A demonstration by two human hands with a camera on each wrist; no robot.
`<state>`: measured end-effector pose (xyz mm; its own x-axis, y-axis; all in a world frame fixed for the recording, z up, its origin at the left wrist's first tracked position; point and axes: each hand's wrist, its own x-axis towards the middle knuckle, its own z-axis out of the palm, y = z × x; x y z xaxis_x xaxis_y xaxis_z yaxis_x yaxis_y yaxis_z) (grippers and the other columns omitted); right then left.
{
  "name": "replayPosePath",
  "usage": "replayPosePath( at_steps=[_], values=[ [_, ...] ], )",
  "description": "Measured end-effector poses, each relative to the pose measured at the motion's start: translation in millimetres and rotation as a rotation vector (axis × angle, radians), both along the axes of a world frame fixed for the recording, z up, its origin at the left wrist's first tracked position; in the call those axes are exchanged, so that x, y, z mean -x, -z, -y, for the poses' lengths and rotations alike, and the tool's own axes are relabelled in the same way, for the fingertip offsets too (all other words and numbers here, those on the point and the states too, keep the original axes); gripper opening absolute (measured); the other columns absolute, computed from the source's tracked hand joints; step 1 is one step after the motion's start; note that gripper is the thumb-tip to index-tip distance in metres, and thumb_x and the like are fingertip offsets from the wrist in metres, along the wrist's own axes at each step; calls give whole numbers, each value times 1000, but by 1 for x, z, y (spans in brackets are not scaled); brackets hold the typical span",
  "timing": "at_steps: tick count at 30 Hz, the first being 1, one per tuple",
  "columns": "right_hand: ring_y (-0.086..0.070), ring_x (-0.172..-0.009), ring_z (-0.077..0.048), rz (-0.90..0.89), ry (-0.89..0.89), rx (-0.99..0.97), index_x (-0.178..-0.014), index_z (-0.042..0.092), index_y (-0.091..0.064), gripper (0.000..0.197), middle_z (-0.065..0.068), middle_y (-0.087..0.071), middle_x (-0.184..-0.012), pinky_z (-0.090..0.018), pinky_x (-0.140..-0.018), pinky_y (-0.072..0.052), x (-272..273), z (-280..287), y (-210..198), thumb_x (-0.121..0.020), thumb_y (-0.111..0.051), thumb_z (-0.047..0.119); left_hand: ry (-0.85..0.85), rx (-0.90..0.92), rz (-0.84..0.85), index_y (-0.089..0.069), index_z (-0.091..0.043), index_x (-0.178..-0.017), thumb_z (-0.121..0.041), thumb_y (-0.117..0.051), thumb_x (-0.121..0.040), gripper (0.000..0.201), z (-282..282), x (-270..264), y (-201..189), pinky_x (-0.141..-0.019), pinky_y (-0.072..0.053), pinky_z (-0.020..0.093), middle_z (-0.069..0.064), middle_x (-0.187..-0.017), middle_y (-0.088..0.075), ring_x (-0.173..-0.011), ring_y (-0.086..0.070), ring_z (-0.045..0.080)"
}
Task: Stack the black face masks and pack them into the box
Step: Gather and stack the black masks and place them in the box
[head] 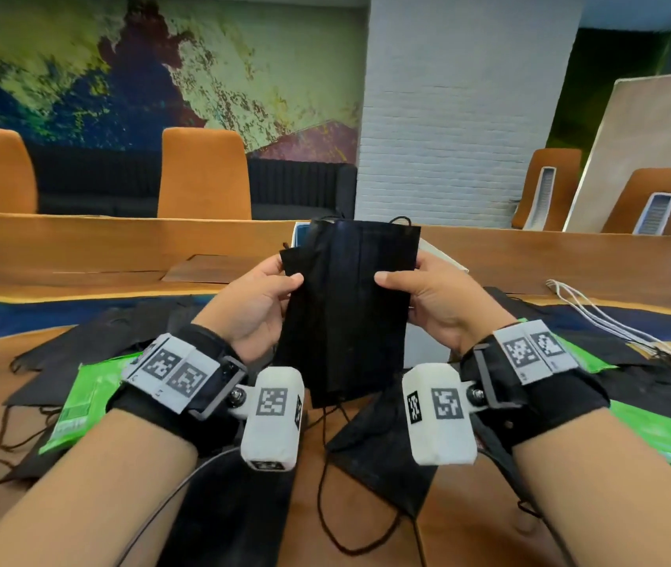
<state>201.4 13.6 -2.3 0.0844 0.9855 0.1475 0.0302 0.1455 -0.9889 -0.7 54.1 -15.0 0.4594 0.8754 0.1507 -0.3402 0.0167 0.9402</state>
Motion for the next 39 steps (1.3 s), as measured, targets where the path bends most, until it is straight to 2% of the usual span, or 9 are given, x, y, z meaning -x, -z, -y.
replayPosePath(
  at_steps=[5, 11, 14, 18, 22, 25, 30, 35, 39],
  values=[
    [-62, -110, -24, -130, 75, -88, -123, 14, -52, 39, -8, -67, -115, -42, -97, -48, 3, 1, 22, -87, -62, 1, 29, -7, -11, -62, -14, -109, -11, -35, -101, 28, 7, 0, 6, -68, -58, 34, 7, -95, -71, -81, -70, 15],
    [-67, -101, -15, -200, 108, -220, -107, 14, -65, 21, -1, -73, -102, -30, -87, -52, -1, 14, 30, -93, -53, 4, 16, -81, -138, -62, -20, -104, -21, -34, -103, 28, 13, -1, 5, -70, -49, 36, 1, -91, -65, -83, -61, 17],
    [-66, -106, -17, -226, 95, -264, -111, 16, -62, 24, -1, -71, -107, -34, -94, -50, -5, 17, 29, -94, -51, 4, -14, -104, -141, -62, -23, -107, -21, -33, -103, 29, 14, 1, 5, -67, -51, 35, 0, -88, -67, -80, -62, 15],
    [-67, -101, -17, -202, 55, -287, -111, 14, -62, 25, -2, -71, -103, -35, -93, -51, -5, 19, 29, -93, -50, 1, -4, -104, -161, -63, -25, -106, -23, -33, -103, 30, 15, 1, 8, -65, -50, 33, -5, -81, -65, -73, -59, 12],
    [-66, -103, -18, -155, 53, -269, -108, 16, -63, 26, 0, -72, -102, -37, -93, -51, 0, 18, 33, -92, -52, -1, -1, -84, -145, -59, -20, -119, -26, -34, -103, 30, 17, -4, 12, -64, -45, 32, -7, -72, -58, -68, -49, 12],
    [-65, -104, -19, -153, 35, -222, -106, 19, -64, 25, 1, -73, -102, -39, -94, -50, 4, 16, 37, -92, -53, 1, 9, -53, -138, -61, -22, -111, -32, -33, -103, 31, 18, -6, 13, -69, -47, 35, -9, -68, -61, -73, -51, 13],
    [-64, -109, -22, -149, 23, -157, -111, 18, -62, 26, -5, -70, -111, -40, -96, -49, 9, 12, 46, -91, -56, 3, 111, -75, -209, -62, -32, -114, -57, -34, -91, 44, 22, -7, 15, -97, -45, 41, -2, -117, -69, -112, -61, 17],
    [-66, -90, -13, -196, 23, -118, -107, 14, -54, 18, -5, -66, -100, -32, -79, -53, 8, 11, 46, -92, -55, 5, 106, -178, -261, -57, -25, -124, -53, -53, -78, 54, 21, -8, 20, -104, -42, 45, -1, -121, -67, -116, -60, 16],
    [-62, -88, -14, -185, 51, -101, -98, 16, -53, 14, -4, -61, -93, -33, -83, -51, 4, 10, 46, -93, -55, 4, 47, -164, -327, -62, -26, -118, -51, -55, -77, 48, 16, -7, 23, -101, -44, 45, -1, -116, -69, -112, -62, 18]
  ],
)
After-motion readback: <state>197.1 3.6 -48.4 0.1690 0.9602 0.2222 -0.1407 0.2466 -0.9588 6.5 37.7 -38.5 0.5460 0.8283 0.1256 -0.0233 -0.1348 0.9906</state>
